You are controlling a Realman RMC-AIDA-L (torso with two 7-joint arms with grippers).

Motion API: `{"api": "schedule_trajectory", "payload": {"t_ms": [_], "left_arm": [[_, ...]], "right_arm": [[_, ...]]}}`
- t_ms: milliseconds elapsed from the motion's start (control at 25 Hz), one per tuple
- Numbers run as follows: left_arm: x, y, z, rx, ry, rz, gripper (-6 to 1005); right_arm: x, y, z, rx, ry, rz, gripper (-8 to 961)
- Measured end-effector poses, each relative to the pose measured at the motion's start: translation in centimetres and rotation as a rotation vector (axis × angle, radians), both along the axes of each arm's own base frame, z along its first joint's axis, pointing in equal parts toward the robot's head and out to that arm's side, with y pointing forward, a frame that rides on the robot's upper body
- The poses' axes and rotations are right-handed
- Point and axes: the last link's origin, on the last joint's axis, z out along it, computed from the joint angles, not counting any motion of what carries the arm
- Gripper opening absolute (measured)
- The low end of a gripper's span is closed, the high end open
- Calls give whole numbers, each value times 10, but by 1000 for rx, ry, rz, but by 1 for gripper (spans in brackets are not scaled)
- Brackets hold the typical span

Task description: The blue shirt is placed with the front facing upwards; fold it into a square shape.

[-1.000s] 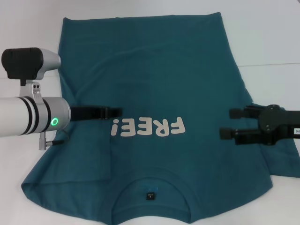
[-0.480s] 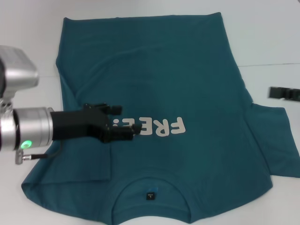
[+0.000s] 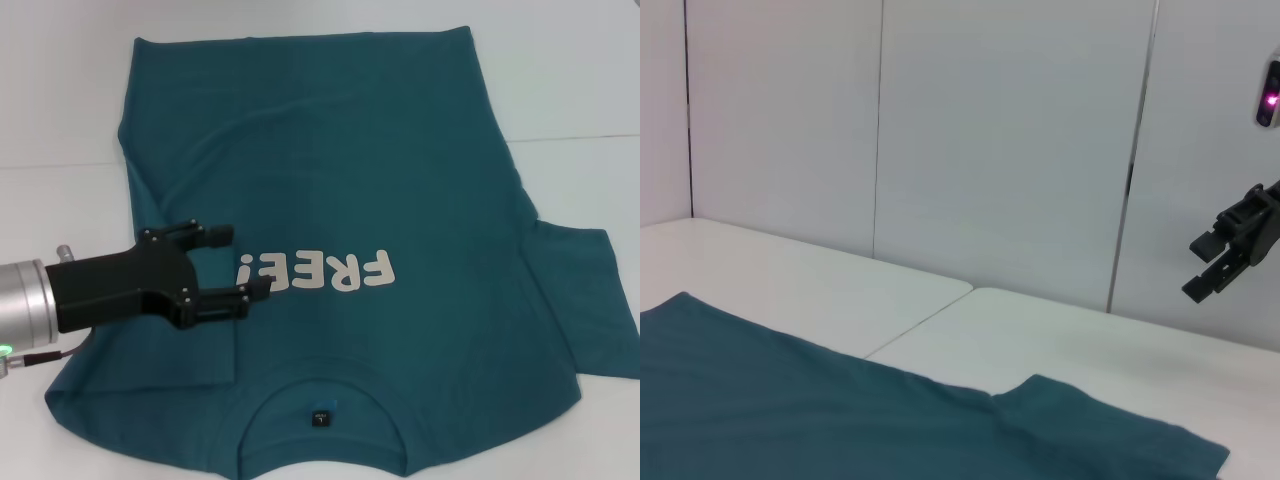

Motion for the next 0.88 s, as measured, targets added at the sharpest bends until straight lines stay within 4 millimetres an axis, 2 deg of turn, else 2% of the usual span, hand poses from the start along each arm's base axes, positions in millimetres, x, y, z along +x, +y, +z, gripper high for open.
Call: {"api": "schedule_trajectory", "payload": {"t_ms": [360, 720, 880], "left_arm": [[-19, 8, -5, -9, 57, 37, 861], [-21, 3, -13, -22, 65, 33, 861], [-21, 3, -17, -20, 70, 33, 861]], "right_arm": [[15, 0, -7, -60, -46, -172, 945], [38, 8, -20, -49, -104, -269, 945], [41, 16, -24, -36, -117, -276, 945]]}}
